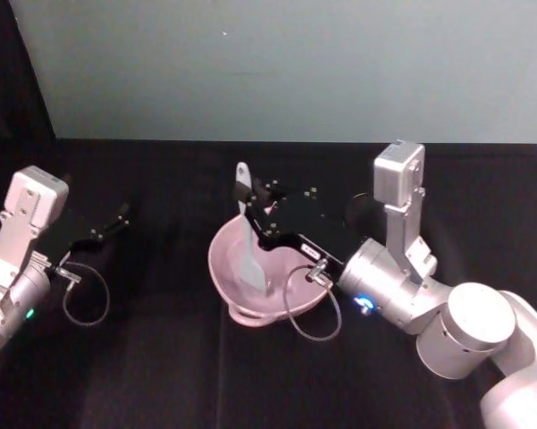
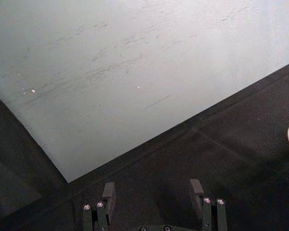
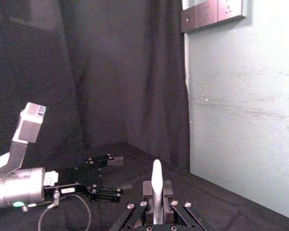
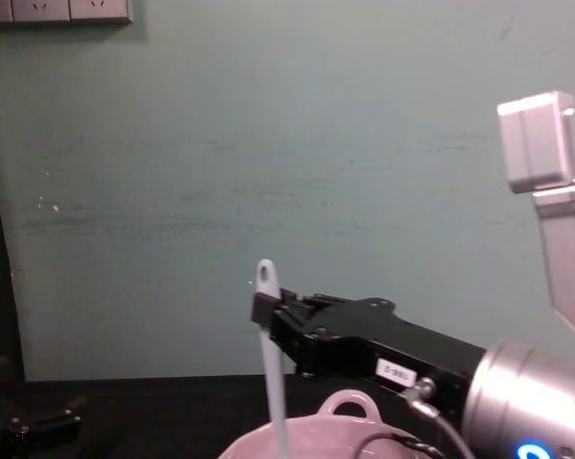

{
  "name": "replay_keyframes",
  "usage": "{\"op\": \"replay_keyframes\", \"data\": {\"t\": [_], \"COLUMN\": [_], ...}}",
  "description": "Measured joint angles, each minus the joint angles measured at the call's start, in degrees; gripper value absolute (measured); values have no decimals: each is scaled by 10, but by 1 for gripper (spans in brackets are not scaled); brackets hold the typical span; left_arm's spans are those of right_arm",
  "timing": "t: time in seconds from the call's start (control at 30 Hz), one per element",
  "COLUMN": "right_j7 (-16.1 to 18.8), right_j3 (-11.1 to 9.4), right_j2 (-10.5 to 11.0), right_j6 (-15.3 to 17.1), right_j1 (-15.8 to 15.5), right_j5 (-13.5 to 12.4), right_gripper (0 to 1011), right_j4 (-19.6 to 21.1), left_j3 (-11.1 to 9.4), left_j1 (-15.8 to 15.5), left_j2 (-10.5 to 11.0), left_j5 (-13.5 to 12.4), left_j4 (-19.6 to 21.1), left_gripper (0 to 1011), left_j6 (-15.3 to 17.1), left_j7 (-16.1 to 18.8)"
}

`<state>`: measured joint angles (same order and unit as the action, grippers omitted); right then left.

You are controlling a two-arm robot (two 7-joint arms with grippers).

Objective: Use the one hand to pick up the spoon and stir the clear water in the bowl.

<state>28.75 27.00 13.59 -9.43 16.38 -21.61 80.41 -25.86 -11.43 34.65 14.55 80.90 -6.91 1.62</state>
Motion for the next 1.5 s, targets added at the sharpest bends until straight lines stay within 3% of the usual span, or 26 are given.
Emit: {"op": "replay_keyframes", "data": {"t": [0.37,0.77,1.0,1.5], "right_j7": [-5,-18,-21,-15], "right_j3": [12,-5,-20,-38], "right_j2": [-27,-41,-31,11], "right_j6": [-5,-13,-13,-7], "right_j1": [34,76,74,18], "right_j5": [9,17,17,7], "right_gripper": [117,116,117,117], "right_j4": [-41,-102,-101,-30], "left_j3": [0,0,0,0], "left_j1": [0,0,0,0], "left_j2": [0,0,0,0], "left_j5": [0,0,0,0], "left_j4": [0,0,0,0], "left_gripper": [1012,1011,1011,1011], "left_j6": [0,0,0,0], "left_j7": [0,0,0,0]}}
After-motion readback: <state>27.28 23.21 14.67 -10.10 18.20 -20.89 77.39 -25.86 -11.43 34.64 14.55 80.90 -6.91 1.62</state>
